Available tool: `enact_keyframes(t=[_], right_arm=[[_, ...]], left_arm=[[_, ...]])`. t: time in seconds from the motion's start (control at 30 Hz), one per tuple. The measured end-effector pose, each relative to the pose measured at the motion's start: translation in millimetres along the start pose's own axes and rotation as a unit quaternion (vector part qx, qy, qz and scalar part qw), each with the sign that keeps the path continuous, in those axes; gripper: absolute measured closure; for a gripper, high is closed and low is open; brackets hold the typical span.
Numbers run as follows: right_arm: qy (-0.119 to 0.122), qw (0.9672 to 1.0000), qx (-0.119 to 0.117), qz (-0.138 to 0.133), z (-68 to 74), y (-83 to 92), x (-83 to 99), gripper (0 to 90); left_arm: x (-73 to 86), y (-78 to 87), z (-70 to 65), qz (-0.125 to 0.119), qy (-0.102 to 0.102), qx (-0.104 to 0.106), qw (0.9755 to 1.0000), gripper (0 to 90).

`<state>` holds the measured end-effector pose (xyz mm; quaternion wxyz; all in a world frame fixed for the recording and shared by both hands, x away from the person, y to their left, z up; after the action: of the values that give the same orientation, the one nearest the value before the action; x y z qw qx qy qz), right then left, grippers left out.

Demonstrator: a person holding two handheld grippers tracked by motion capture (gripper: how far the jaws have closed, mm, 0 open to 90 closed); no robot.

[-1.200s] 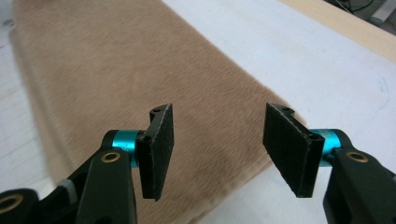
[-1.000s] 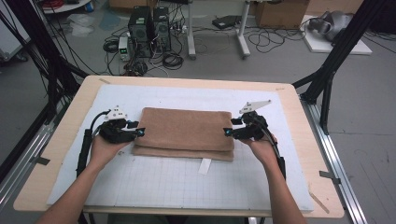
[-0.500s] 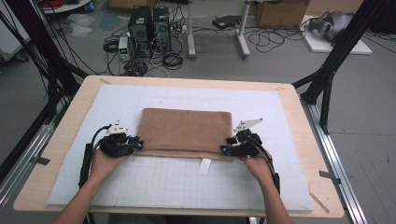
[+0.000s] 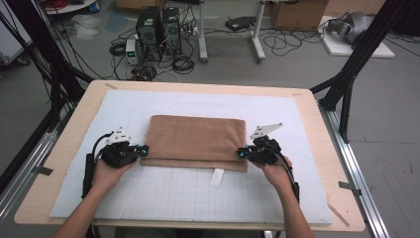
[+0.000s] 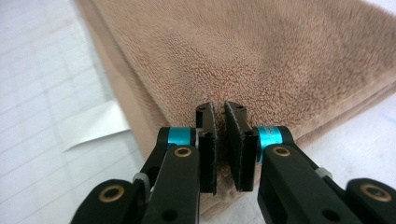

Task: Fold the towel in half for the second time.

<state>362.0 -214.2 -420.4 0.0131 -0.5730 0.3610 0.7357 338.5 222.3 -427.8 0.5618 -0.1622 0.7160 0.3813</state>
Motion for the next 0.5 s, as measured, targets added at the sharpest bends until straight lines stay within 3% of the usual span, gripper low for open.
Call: enact_keyframes(t=[0.07, 0.17, 0.3, 0.33, 0.37, 0.43, 0.5], right_arm=[[0.013, 0.9999, -0.001, -0.004, 3.7, 8.0, -6.9, 83.6], [0.022, 0.9997, -0.009, 0.0, 7.9, 17.7, -13.6, 83.6], [0.007, 0.9992, -0.031, 0.024, 11.3, 10.7, -2.9, 78.3], [0.004, 0.9991, -0.03, 0.031, 11.3, 5.8, 1.4, 69.1], [-0.003, 0.9992, -0.024, 0.032, 11.2, 3.0, 4.3, 67.2], [-0.014, 0.9996, -0.026, 0.002, 11.2, 0.6, 6.6, 67.9], [-0.018, 0.9995, -0.026, -0.005, 11.0, -3.4, 7.8, 70.6]], left_arm=[[-5.0, 5.8, -2.1, -0.013, 0.003, 0.002, 0.9999, 86.7], [-7.4, 11.6, -5.4, -0.011, -0.006, 0.008, 0.9999, 86.7], [4.1, 8.0, -7.0, 0.026, -0.02, 0.015, 0.9994, 84.7], [6.9, 5.9, -7.0, 0.03, -0.014, 0.013, 0.9994, 79.6], [8.4, 4.4, -7.5, 0.026, -0.009, 0.012, 0.9995, 69.4], [9.1, 1.5, -7.8, 0.029, -0.012, 0.011, 0.9995, 68.2], [10.7, -1.7, -7.4, 0.04, -0.022, 0.004, 0.999, 74.3]])
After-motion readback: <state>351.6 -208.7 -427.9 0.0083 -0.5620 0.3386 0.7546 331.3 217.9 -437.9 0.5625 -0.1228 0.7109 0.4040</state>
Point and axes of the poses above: each handheld gripper's, and its own axes: y roughly backward along the jaws, x roughly out of its underside, z roughly to its left, the point moved 2 cm from there along -y, roughly forward along the jaws, and after that the axes turned 12 degrees about -z, right-handed, at the moved point
